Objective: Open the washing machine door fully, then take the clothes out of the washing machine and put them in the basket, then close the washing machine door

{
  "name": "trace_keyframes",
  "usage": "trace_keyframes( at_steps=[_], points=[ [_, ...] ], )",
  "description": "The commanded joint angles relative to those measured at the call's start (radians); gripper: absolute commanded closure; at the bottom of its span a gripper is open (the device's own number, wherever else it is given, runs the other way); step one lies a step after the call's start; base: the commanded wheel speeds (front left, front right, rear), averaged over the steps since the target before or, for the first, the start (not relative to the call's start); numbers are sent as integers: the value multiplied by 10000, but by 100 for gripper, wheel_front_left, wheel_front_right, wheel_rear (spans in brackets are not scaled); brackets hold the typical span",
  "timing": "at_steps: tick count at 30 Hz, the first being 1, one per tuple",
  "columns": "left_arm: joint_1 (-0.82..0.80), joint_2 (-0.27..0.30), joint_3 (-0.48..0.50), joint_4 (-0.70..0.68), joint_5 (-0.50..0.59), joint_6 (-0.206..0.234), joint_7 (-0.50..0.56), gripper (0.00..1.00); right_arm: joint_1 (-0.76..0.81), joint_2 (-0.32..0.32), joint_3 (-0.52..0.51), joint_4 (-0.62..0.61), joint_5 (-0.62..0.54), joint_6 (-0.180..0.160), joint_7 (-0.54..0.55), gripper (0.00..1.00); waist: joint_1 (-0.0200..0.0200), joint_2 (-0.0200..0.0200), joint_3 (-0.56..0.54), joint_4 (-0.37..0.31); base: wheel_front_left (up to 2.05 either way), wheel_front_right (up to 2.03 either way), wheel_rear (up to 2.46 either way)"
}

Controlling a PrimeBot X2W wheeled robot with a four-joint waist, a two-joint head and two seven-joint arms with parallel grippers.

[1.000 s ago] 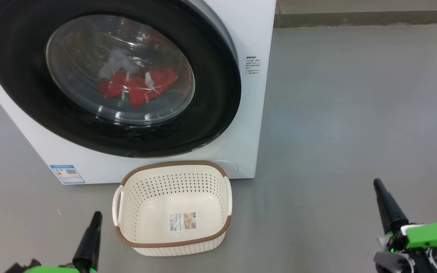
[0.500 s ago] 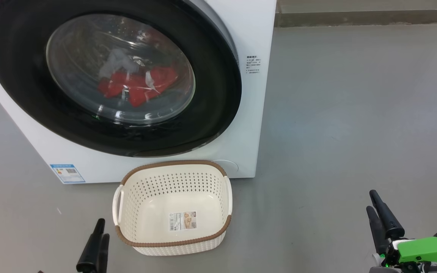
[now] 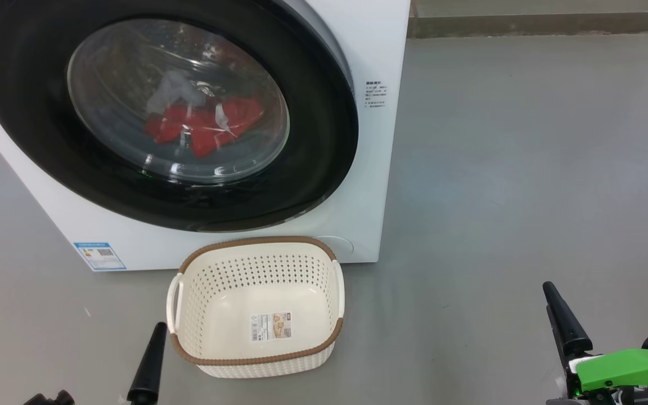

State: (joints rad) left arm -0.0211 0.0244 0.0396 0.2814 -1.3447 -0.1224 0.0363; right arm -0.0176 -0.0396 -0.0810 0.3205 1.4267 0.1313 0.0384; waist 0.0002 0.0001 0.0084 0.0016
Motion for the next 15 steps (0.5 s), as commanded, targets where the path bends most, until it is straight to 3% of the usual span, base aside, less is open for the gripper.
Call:
trace_keyframes(
  at_steps=[1, 15],
  points=[
    [-129, 140, 56, -346, 439, 27, -121, 0, -180, -222, 100, -322, -404, 0, -137, 0, -1, -1, 3, 1, 0, 0, 0],
    [-57, 150, -256, -577, 2468, 323, -502, 0, -121, -390, 352, -407, -2421, -1, -519, 0, -1, -1, 32, 5, 0, 0, 0]
  ],
)
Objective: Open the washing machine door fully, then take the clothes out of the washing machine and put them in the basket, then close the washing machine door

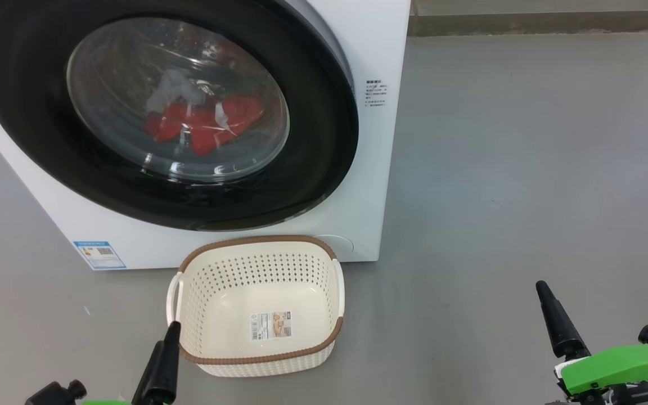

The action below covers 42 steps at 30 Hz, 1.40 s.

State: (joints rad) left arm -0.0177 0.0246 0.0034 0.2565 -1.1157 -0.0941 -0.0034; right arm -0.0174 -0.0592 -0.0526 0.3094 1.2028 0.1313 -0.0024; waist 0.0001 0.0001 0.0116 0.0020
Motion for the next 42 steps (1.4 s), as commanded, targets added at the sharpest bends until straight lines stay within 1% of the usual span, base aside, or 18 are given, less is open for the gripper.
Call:
trace_keyframes(
  at_steps=[1, 2, 11, 29, 41, 42],
  points=[
    [-87, 149, 81, -346, 319, 62, -134, 0, -121, -198, 78, -305, -304, -1, -140, 0, -1, -1, 3, 0, 0, 0, 0],
    [-78, 152, 31, -381, 597, 102, -193, 0, -117, -211, 106, -328, -544, -1, -199, 0, -1, -1, 8, -2, 0, 0, 0],
    [-18, 185, -166, -533, 1788, 260, -457, 0, -74, -279, 277, -410, -1500, -1, -464, 0, -1, -1, 16, -14, 0, 0, 0],
    [104, 258, -452, -862, 4042, 519, -985, 0, 49, -399, 396, -568, -3319, -2, -992, 0, -1, -1, 55, -13, 0, 0, 0],
    [182, 275, -614, -1081, 5532, 681, -1338, 0, 121, -589, 608, -604, -4459, -3, -1345, 0, -1, -1, 57, -8, 0, 0, 0],
    [182, 275, -614, -1081, 5532, 681, -1338, 0, 121, -589, 608, -604, -4459, -3, -1345, 0, -1, -1, 57, -8, 0, 0, 0]
  ],
)
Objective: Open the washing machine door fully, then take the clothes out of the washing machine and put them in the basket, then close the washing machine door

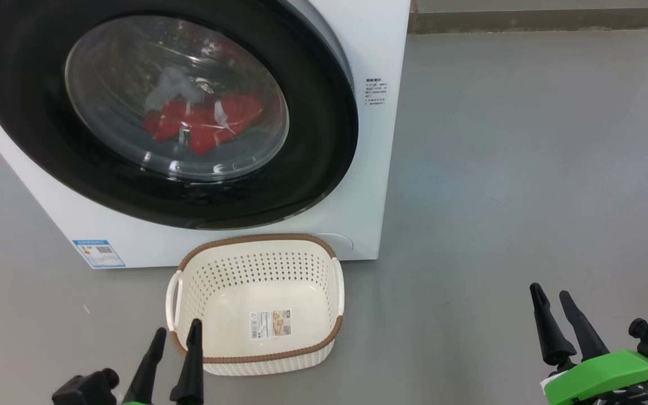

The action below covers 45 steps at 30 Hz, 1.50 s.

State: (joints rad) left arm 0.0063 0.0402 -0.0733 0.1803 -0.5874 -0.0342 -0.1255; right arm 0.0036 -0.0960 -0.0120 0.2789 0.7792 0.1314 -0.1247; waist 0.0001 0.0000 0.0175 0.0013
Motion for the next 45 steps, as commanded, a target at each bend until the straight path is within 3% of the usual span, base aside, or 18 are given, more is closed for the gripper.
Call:
trace_keyframes(
  at_steps=[1, 23, 45],
  points=[
    [-50, 120, 142, -340, 371, 95, -146, 0, -82, -230, 208, -303, -315, -5, -151, 0, -1, 0, -3, -1, 0, 0, 0],
    [49, 116, 100, -718, 2947, 280, -791, 0, 81, -302, 116, -431, -2360, -6, -798, 0, -1, 0, 77, 20, 0, 0, 0],
    [101, 103, 496, -518, 4417, 337, -1363, 0, 220, -251, -360, -486, -4181, -7, -1370, 0, -1, 0, 137, -71, 0, 0, 0]
  ],
)
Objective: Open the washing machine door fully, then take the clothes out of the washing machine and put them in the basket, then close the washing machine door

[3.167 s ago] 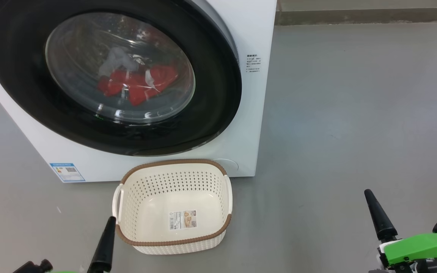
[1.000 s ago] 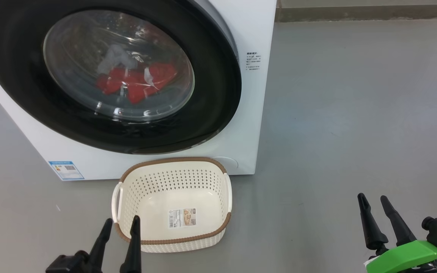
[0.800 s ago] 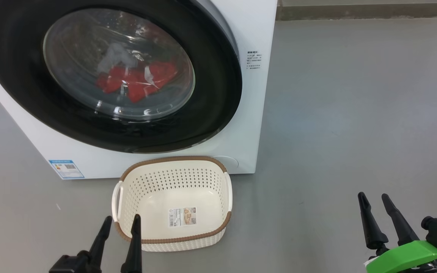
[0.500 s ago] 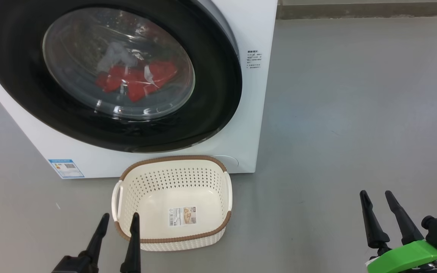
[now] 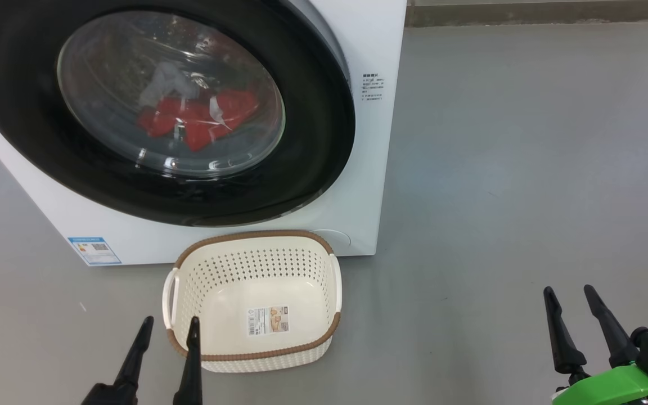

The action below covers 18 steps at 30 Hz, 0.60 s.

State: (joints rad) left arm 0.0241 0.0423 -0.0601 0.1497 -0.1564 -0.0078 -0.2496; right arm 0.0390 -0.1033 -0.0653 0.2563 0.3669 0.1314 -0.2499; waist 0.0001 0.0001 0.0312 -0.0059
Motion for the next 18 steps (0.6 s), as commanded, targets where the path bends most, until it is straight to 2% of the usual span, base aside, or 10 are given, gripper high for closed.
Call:
trace_keyframes(
  at_steps=[1, 18],
  points=[
    [-85, 82, 380, -185, 24, 63, -122, 0, -134, -145, 115, -262, -49, -7, -118, 0, -1, -1, 1, -2, 0, 0, 0],
    [-97, 80, 377, -88, -64, -22, -122, 0, -85, 55, 3, -374, -191, -7, -118, 0, -1, -1, -84, 28, 0, 0, 0]
  ],
)
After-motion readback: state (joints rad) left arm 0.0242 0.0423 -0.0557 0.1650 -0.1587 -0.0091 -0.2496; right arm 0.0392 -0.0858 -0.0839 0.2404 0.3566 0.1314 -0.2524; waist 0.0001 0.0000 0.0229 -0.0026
